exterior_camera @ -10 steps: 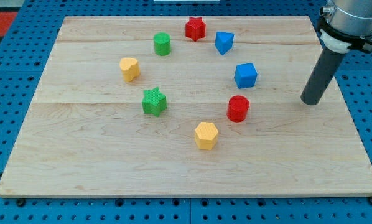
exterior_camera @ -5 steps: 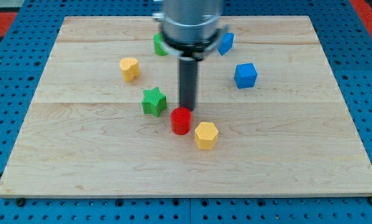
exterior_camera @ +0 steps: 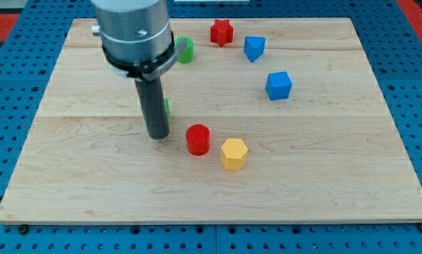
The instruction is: Move the red circle below the cube
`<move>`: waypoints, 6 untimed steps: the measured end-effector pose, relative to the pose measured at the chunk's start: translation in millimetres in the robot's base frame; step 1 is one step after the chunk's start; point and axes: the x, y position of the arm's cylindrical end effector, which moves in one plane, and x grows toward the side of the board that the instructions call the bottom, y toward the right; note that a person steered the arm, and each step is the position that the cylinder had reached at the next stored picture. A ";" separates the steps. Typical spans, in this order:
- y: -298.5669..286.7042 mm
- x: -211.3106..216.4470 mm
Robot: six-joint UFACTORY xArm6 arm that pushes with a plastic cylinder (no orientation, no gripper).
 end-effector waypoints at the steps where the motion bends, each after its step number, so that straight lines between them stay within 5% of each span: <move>1: 13.4 27.9; 3: 79.3 -13.8; 6: 164.5 -16.3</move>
